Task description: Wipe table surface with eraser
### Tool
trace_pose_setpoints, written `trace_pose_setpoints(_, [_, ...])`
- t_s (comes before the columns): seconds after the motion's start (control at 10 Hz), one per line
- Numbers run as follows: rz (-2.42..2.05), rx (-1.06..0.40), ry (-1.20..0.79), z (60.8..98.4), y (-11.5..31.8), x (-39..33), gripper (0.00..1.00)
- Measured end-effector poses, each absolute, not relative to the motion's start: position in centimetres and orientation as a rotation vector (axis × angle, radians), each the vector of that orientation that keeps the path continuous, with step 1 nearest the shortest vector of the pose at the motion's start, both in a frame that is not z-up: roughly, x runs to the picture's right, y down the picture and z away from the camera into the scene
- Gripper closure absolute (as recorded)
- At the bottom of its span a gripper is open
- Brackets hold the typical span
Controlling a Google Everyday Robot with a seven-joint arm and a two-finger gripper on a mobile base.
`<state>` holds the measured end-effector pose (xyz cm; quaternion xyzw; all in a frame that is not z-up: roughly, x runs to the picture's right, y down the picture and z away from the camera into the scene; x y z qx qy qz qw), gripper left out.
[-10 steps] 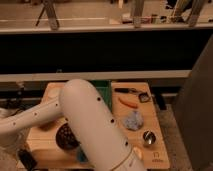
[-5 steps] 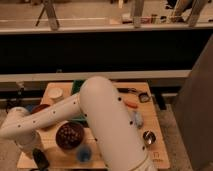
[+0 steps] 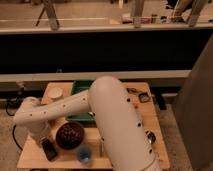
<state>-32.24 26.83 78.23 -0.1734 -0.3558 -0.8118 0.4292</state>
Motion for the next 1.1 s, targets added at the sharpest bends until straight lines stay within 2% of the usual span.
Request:
trace_pose_setpoints(0.4, [-2.039,-0.414,-0.862,79.6,24.6,-32.5,1.00])
trace_pose_setpoints(1.1, [-2.180,-0.341,-0.887,78.5,24.3,-41.7,1.00])
